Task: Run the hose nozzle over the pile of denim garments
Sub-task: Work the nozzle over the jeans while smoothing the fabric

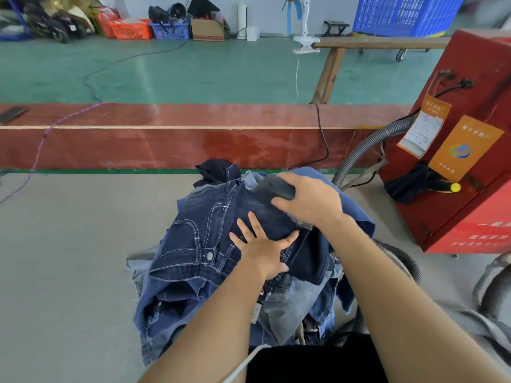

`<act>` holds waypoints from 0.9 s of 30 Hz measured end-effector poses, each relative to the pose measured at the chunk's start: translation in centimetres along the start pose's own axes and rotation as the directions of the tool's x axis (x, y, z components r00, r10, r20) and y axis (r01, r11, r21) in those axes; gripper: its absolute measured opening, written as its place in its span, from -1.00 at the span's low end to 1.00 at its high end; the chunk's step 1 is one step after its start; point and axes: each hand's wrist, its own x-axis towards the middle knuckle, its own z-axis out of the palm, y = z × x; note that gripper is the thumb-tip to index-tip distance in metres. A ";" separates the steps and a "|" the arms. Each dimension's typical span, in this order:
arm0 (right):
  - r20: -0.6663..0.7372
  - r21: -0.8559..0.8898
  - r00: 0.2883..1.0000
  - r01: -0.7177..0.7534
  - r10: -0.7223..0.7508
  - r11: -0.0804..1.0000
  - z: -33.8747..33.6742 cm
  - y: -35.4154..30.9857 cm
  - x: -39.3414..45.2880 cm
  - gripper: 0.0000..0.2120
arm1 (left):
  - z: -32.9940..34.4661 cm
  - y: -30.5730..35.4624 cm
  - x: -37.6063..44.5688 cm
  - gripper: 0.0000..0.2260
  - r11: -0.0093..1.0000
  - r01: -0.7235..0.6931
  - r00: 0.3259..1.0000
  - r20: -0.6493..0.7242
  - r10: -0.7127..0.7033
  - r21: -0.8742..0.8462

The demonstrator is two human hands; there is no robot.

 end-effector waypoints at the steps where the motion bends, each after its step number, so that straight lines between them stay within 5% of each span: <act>1: -0.035 0.061 0.999 -0.015 0.017 0.998 -0.8 0.1 0.2 -0.50 | 0.0 0.0 -0.1 -0.30 1.000 -0.003 1.000 -0.003 0.003 -0.001; 6: -0.079 0.100 0.984 -0.149 0.157 0.984 -4.0 2.3 -0.8 -0.57 | -0.6 0.1 -0.4 -0.26 1.000 -0.011 0.999 0.041 0.011 -0.006; 12: 0.267 -0.035 0.955 -0.122 0.127 0.992 -4.1 3.5 -1.2 -0.67 | -1.3 1.5 -0.7 -0.13 1.000 0.006 0.986 0.166 -0.007 0.010; 14: 0.286 -0.114 0.953 -0.069 0.099 0.991 -2.7 2.6 -1.1 -0.68 | -1.3 1.7 -0.6 -0.11 1.000 0.016 0.985 0.173 -0.020 0.021; 19: 0.137 -0.095 0.990 -0.026 0.039 0.995 -0.7 1.3 -0.6 -0.59 | -1.3 1.8 -0.6 -0.11 0.999 0.033 0.987 0.157 -0.038 0.035; 24: -0.100 0.164 0.985 -0.124 0.142 0.979 -3.6 2.1 -0.4 -0.51 | -2.0 1.7 -1.1 -0.21 1.000 0.020 0.985 0.169 -0.019 -0.004; 27: -0.228 0.177 0.950 -0.175 0.213 0.969 -5.0 3.1 -0.9 -0.52 | -2.9 2.4 -1.6 -0.27 1.000 0.016 0.982 0.186 -0.012 -0.024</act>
